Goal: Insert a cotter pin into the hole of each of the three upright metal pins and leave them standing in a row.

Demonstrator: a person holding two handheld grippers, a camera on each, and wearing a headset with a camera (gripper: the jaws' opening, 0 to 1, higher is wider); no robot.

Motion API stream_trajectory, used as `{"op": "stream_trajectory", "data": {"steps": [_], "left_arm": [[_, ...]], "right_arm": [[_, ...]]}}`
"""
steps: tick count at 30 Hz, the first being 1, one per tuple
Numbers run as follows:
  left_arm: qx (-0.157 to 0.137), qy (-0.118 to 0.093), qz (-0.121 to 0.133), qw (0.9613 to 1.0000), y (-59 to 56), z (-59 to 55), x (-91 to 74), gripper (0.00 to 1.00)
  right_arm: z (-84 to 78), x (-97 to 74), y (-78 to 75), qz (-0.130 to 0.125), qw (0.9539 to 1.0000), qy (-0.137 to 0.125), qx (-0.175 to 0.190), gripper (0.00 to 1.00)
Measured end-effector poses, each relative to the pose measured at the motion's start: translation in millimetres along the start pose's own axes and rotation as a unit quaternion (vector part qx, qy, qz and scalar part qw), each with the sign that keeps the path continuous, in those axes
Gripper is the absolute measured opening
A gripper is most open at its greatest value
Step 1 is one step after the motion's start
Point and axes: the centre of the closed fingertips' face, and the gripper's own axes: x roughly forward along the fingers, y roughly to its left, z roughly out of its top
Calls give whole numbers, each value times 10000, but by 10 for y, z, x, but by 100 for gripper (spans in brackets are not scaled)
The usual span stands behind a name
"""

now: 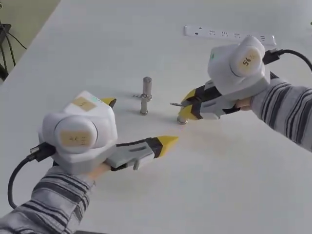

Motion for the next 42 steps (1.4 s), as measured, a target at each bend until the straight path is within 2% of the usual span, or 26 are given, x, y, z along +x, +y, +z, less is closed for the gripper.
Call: {"op": "stream_trajectory", "data": {"steps": [8, 14, 17, 27, 40, 42], "left_arm": [[-67, -53, 84, 9999, 102, 4, -77, 98], [10, -125, 212, 9997, 176, 25, -105, 99], [18, -86, 219, 9997, 189, 9, -109, 99], [47, -86, 190, 9998, 175, -9, -103, 98], [84, 4, 149, 9999, 135, -51, -80, 99], [80, 18, 145, 9999, 136, -58, -80, 99]], "right_arm": [[-9, 21, -34, 45, 10000, 62, -25, 8], [-11, 30, -86, 66, 9999, 93, -57, 8], [-18, 34, -111, 89, 9999, 85, -51, 8], [-23, 41, -131, 203, 9998, 70, -13, 9], [-11, 33, -113, 218, 9998, 24, -41, 9], [0, 25, -92, 270, 9996, -19, 2, 14]]}}
